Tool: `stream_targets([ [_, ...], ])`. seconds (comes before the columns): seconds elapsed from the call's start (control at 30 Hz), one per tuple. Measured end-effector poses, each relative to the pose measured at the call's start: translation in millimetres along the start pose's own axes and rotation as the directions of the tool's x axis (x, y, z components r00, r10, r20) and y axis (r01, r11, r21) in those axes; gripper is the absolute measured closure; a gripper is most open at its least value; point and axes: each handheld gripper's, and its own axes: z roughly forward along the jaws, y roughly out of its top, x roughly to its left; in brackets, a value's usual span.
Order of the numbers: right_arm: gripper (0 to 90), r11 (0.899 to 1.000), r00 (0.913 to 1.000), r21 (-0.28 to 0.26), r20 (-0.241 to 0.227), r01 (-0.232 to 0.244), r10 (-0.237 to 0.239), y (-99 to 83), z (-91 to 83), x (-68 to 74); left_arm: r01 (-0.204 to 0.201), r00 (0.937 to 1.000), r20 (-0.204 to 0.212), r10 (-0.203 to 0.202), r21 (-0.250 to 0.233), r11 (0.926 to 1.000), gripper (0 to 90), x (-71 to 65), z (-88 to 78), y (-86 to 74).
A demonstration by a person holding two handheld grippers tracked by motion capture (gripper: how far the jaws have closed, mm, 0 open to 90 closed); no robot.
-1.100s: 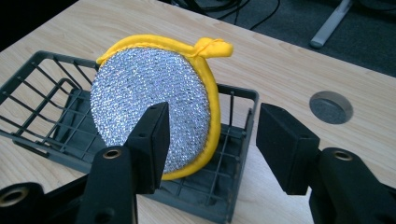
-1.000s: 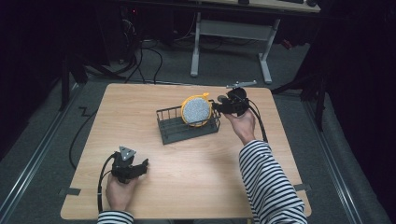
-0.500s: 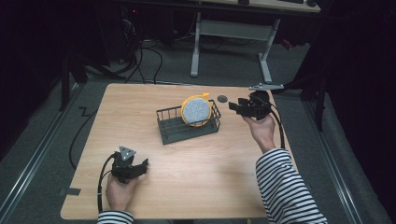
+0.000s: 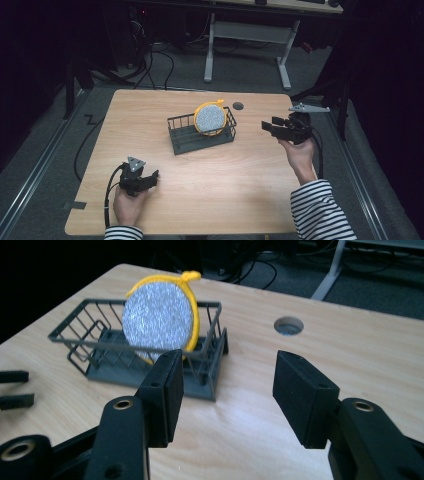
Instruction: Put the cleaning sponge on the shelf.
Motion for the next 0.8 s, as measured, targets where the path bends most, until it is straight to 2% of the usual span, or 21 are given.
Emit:
stream_targets([
  [0.03, 46.0, 1.0, 1.0, 0.0, 0.0, 0.0, 0.0, 0.0, 0.0, 0.0, 0.0, 1.0, 0.0, 0.0, 0.0, 1.0, 29.8, 0.0, 0.0, 0.0],
  [0.17, 46.3, 1.0, 0.9999, -0.017, 0.008, -0.006, 0.007, -19.3, -16.7, -2.7, 0.0, 1.0, 0.0, 0.0, 0.0, 1.0, 29.8, 0.0, 0.0, 0.0],
  [0.27, 46.1, 1.0, 0.9998, -0.02, -0.002, -0.018, 0.018, -25.9, -21.3, -4.0, 0.0, 1.0, 0.0, 0.0, 0.0, 1.0, 29.9, 0.0, 0.0, 0.0],
  [0.33, 46.7, 0.999, 0.9998, -0.032, 0.005, -0.018, 0.018, -36.6, -28.8, -3.7, 0.0, 1.0, 0.0, 0.0, 0.0, 1.0, 29.8, 0.0, 0.0, 0.0],
  [0.57, 47.6, 0.999, 0.9996, -0.039, 0.015, -0.021, 0.022, -56.8, -38.8, -2.2, 0.001, 1.0, 0.0, -0.001, 0.0, 1.0, 29.9, 0.0, 0.0, 0.0],
  [0.8, 47.4, 0.996, 0.9971, -0.05, -0.011, -0.075, 0.075, -82.6, -44.8, -5.3, 0.0, 1.0, 0.0, 0.0, 0.0, 1.0, 29.8, 0.0, 0.0, 0.0],
])
